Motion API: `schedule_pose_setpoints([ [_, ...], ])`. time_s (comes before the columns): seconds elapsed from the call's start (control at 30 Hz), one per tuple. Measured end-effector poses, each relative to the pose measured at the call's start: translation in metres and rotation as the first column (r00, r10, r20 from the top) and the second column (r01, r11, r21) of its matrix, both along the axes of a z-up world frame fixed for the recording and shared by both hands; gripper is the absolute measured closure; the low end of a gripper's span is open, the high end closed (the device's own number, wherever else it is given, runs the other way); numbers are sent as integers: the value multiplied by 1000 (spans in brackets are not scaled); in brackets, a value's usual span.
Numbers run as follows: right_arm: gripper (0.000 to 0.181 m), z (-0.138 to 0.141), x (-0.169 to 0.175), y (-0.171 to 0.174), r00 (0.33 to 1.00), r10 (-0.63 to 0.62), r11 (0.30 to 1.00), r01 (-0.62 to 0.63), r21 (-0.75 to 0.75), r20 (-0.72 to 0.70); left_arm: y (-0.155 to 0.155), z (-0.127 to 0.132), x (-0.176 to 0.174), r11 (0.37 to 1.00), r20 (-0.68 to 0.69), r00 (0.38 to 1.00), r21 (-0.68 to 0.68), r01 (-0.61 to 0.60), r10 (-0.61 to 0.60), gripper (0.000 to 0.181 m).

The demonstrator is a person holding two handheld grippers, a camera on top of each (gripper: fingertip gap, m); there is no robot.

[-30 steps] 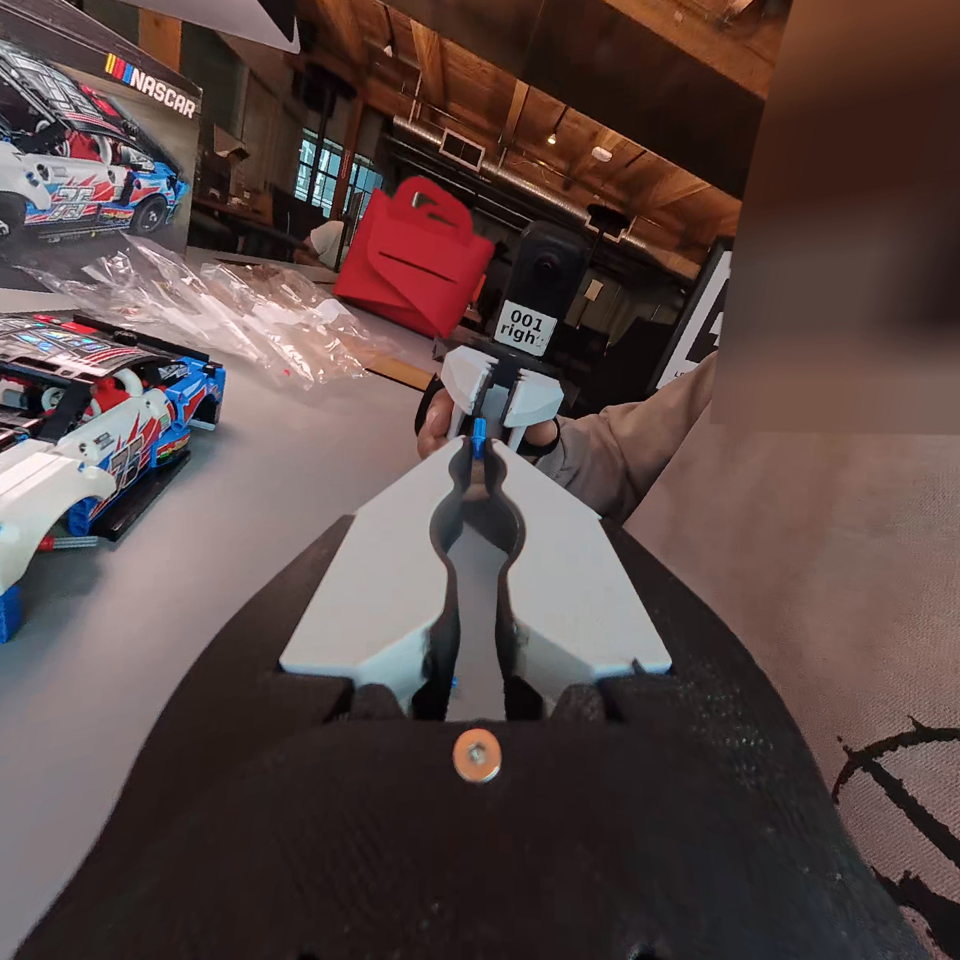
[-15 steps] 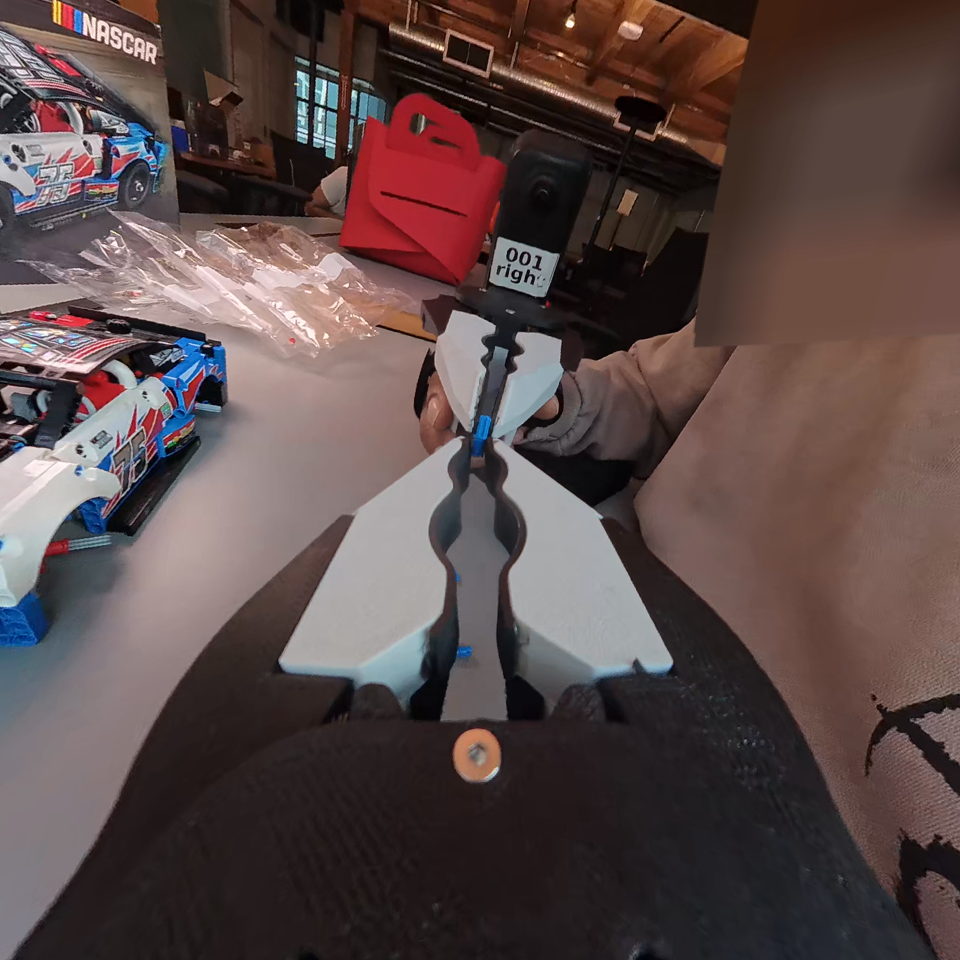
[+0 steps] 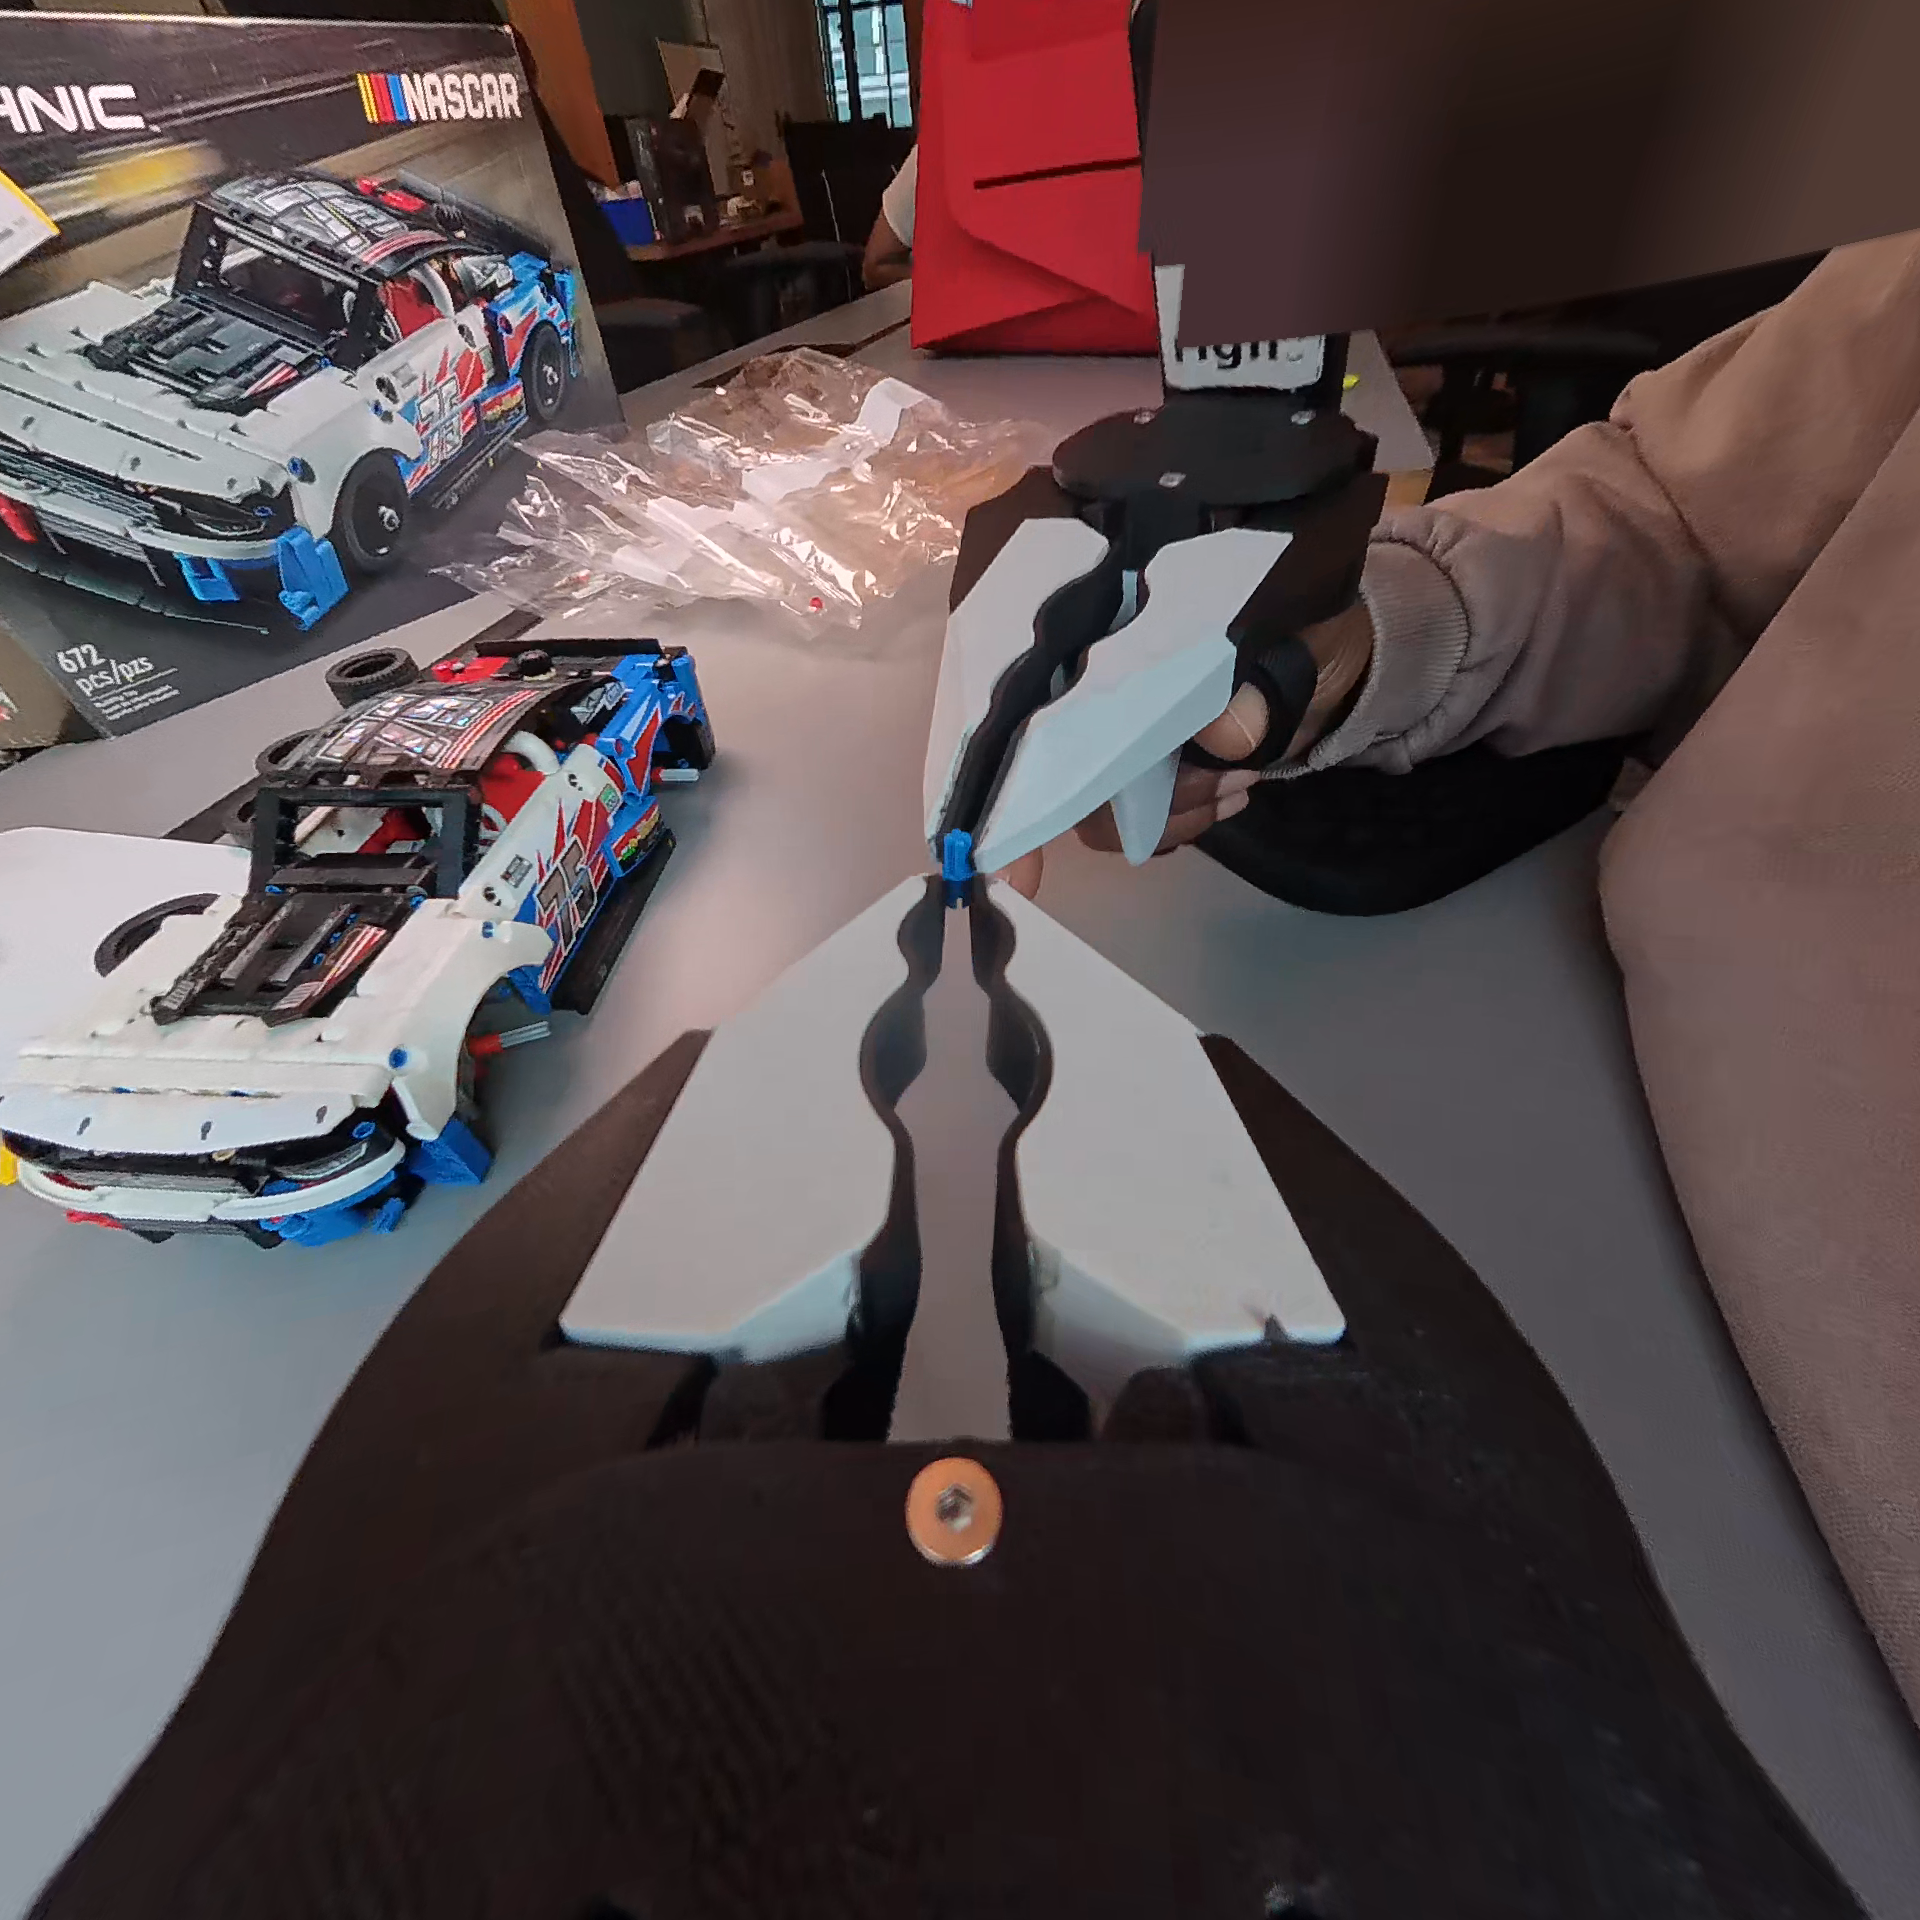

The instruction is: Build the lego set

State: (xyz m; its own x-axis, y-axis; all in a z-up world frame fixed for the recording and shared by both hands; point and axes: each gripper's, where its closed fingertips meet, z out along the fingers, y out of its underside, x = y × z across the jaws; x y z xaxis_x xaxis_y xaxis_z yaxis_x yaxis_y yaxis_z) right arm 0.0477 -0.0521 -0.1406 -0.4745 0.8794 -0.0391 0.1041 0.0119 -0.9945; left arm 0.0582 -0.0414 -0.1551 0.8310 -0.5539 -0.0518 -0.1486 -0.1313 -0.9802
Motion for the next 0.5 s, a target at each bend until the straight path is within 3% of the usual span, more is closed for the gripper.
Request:
schedule_pose_setpoints([
  [0.1,168,14,6,-3,996,72,989,-78,-129,-52,-3,15,5,997,213,974,17,69,-71,179],
  [0.27,170,17,9,1,992,98,983,-109,-150,-80,-5,32,0,991,450,883,58,119,-132,179],
  [0.4,164,22,9,1,974,18,992,11,129,-224,-6,40,-3,984,625,764,46,171,-162,179],
  [0.5,162,28,8,1,929,-51,911,194,363,-367,-3,41,-1,977,748,648,8,213,-147,180],
])
